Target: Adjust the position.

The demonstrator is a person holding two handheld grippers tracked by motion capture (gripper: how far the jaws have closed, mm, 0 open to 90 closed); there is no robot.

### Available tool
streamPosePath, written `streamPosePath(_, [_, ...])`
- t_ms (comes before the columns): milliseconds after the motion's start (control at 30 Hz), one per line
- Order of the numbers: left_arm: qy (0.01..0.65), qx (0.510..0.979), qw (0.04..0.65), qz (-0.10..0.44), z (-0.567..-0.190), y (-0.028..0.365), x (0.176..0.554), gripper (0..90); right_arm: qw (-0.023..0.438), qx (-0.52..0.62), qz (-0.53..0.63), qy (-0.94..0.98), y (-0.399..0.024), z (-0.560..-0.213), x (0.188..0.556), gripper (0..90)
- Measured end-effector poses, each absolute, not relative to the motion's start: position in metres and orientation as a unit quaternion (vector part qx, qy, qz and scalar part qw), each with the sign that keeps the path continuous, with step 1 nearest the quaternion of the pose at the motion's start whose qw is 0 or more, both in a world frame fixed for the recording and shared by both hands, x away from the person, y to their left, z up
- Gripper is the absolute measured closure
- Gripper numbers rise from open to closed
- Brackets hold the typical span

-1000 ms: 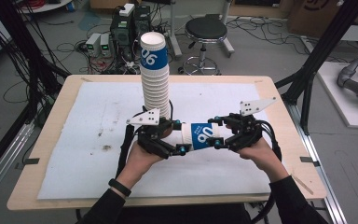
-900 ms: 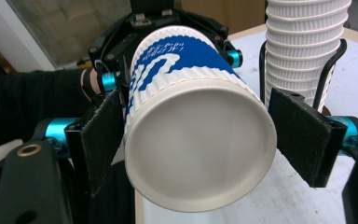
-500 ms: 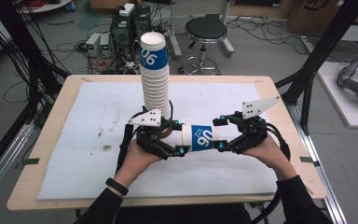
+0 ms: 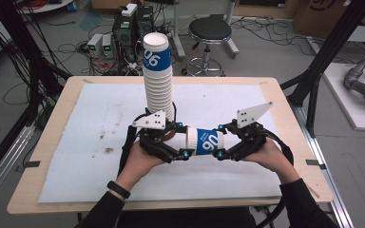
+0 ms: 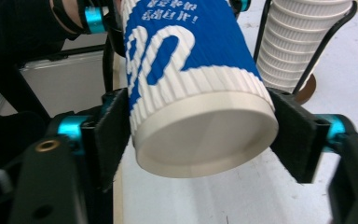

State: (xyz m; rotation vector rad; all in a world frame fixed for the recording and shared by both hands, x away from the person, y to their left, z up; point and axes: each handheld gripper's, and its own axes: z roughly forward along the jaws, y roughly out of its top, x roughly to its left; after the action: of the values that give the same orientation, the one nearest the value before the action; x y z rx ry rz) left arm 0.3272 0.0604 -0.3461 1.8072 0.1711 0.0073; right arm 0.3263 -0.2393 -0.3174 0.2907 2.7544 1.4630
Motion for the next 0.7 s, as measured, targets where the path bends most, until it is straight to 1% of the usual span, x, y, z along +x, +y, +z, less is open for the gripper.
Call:
streamPosePath(200, [0.083,0.775,0.626,-0.001,-0.346,0.059,0.327,14.4,-0.010,0.087,0.477,0.874,-0.242,-0.319,0.328,29.3])
streamPosePath(233, [0.085,0.773,0.629,-0.001,-0.346,0.059,0.327,14.4,-0.010,0.087,0.477,0.874,-0.242,-0.319,0.328,29.3])
streamPosePath(300, [0.091,0.768,0.634,0.001,-0.346,0.059,0.327,8.4,-0.007,0.085,0.483,0.872,-0.242,-0.318,0.328,29.5])
streamPosePath(333, [0.093,0.765,0.637,0.001,-0.346,0.059,0.326,7.1,-0.009,0.085,0.487,0.869,-0.243,-0.318,0.328,29.5])
streamPosePath(500, [0.102,0.754,0.649,-0.008,-0.348,0.061,0.327,6.9,-0.016,0.090,0.509,0.856,-0.249,-0.317,0.329,29.6])
streamPosePath(700, [0.104,0.728,0.676,-0.044,-0.351,0.061,0.329,6.9,-0.023,0.087,0.538,0.838,-0.253,-0.314,0.329,29.6])
